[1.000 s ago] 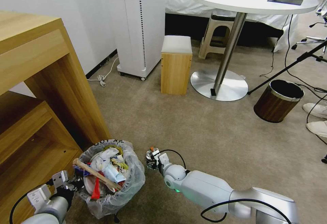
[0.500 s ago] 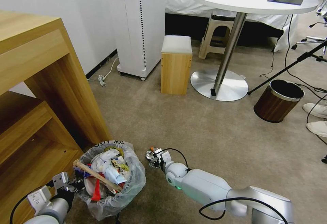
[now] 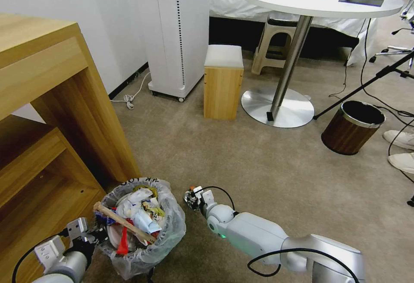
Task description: Pick up the trash bin and place the garbage on the floor into it.
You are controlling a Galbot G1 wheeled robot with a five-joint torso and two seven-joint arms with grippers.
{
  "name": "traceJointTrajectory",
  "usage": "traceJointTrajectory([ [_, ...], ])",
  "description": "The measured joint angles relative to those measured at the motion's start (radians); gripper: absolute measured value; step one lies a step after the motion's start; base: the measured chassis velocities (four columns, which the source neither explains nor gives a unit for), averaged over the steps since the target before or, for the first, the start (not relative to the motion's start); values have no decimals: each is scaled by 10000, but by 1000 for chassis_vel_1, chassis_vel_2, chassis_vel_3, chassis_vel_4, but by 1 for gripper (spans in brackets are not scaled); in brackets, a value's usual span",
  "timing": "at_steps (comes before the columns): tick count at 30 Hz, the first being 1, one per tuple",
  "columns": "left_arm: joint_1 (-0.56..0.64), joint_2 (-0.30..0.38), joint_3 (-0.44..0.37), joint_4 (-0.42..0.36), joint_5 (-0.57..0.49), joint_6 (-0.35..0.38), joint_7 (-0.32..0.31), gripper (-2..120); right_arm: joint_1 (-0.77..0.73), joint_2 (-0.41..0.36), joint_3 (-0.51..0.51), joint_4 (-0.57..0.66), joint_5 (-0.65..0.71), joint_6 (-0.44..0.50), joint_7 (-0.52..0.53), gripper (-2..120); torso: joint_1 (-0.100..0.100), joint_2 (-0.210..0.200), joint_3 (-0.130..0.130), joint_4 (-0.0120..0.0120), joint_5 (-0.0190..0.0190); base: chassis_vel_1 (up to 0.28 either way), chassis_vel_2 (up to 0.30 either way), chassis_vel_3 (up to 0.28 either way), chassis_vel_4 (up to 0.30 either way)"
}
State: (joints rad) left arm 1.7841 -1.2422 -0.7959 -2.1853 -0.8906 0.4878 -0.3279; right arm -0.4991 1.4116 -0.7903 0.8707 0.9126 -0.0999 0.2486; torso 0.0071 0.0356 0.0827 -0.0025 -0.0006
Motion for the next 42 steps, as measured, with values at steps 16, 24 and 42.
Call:
traceJointTrajectory([
  [16,-149,59,18,250,3,-17,14,0,-116,-488,73,1299,327,-495,428,68,0,0,1,1,0,0,0,0,0],
  [24,-96,63,6,215,-5,-45,23,0,-389,-400,213,1196,444,-555,494,68,0,0,1,0,0,0,0,0,0],
  [42,9,-4,5,164,8,-103,63,0,-257,24,372,156,286,-280,48,58,0,0,0,1,0,0,0,0,0],
])
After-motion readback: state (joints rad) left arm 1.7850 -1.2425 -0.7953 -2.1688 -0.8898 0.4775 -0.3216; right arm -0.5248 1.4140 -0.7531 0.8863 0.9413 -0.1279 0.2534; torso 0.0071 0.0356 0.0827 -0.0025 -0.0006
